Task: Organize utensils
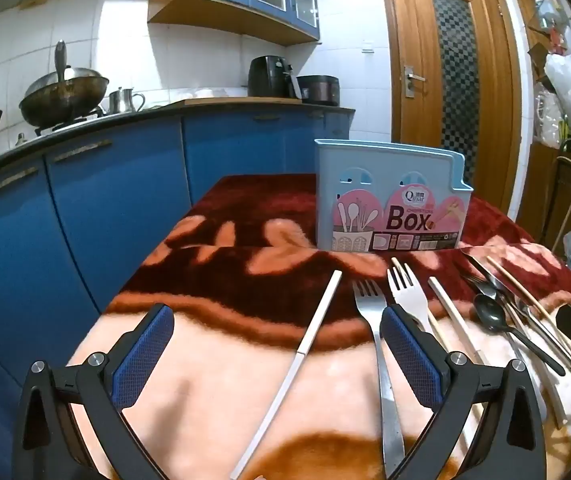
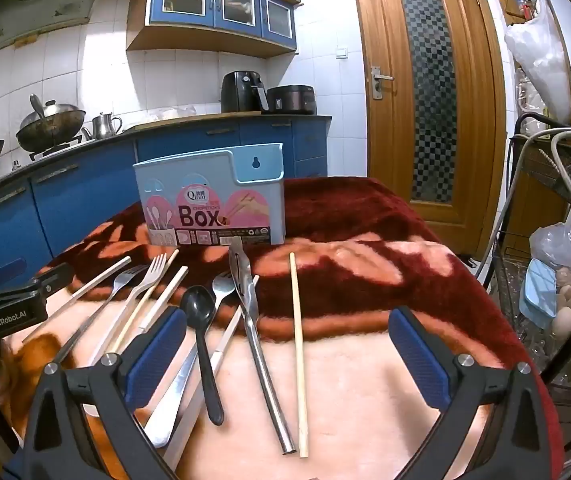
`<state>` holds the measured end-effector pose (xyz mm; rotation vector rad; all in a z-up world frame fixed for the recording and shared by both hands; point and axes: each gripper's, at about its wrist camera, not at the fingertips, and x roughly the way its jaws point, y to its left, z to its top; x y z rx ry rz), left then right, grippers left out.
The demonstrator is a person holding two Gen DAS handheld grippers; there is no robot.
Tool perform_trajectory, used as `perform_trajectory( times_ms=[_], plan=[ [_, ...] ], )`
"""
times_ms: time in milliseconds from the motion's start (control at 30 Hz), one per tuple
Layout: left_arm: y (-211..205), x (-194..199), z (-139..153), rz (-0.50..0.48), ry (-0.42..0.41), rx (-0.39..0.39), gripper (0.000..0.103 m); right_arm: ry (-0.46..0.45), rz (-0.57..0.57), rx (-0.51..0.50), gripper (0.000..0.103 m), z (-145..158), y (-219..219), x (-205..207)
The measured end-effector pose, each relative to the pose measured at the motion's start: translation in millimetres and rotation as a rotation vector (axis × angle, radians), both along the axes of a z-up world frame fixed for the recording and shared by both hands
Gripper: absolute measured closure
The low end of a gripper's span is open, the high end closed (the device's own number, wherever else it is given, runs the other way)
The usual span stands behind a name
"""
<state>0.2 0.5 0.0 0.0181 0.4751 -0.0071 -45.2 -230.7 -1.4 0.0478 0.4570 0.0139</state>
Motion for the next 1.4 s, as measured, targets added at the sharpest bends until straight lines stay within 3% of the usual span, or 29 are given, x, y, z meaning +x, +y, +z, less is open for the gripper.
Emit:
perform_trajectory(
  times_ms=[1400],
  plan=[
    [0.3,-0.6,0.2,-0.001,-0.007,0.012,0.0,0.004,0.0,0.0,0.0,-2.4,0.0,0.2]
  ],
)
